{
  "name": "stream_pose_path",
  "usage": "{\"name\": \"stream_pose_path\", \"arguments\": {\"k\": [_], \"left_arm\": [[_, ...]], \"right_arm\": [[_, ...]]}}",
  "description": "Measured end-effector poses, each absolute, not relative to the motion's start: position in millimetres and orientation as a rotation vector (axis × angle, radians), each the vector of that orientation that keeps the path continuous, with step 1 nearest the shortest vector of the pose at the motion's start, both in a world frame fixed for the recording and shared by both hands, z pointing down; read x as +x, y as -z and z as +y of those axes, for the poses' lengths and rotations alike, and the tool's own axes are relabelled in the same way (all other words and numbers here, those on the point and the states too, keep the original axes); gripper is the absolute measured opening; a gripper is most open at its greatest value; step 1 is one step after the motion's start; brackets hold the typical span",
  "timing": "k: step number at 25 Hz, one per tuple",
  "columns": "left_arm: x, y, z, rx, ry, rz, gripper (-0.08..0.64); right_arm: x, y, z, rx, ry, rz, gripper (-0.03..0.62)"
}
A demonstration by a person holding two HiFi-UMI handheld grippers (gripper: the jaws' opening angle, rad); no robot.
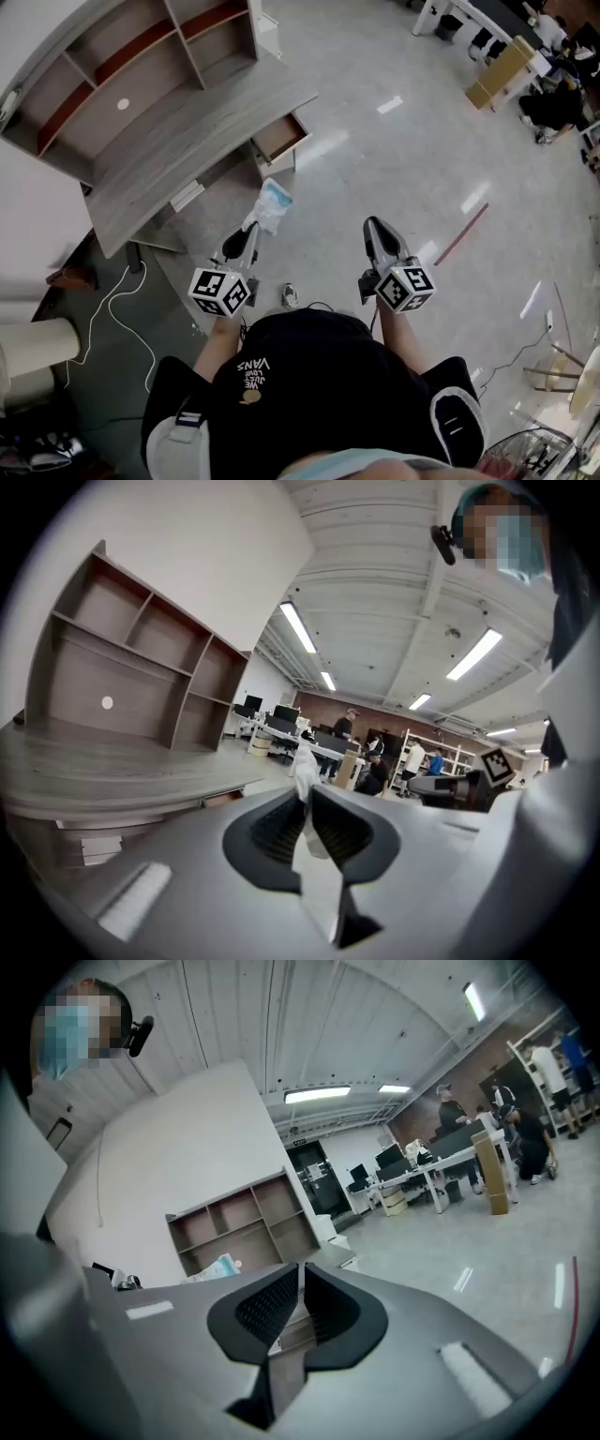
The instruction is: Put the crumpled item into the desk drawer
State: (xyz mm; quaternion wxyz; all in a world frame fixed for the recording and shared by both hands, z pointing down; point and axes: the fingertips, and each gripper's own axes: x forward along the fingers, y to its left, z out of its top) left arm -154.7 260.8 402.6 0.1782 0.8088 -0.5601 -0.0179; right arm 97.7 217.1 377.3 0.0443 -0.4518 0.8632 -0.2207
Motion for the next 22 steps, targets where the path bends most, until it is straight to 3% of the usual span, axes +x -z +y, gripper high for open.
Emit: {"name": "stream_pose_path", "arguments": {"k": [14, 17, 22], "left_arm": [[-179.4, -426.9, 198.9, 2.286, 0.023, -1.476, 0.078], [-177.0, -430.3, 179.4, 2.284, 0.031, -1.474, 0.078], [-170.5, -439.2, 145.2, 2.253, 0.034, -1.481, 0.078]], "right_arm": [[89.4, -377.4, 180.6, -1.478, 0.672, 2.532, 0.008], [93.1, -380.7, 158.3, -1.485, 0.667, 2.548, 0.045], [99.5, -384.9, 121.9, -1.455, 0.662, 2.613, 0.046]]}}
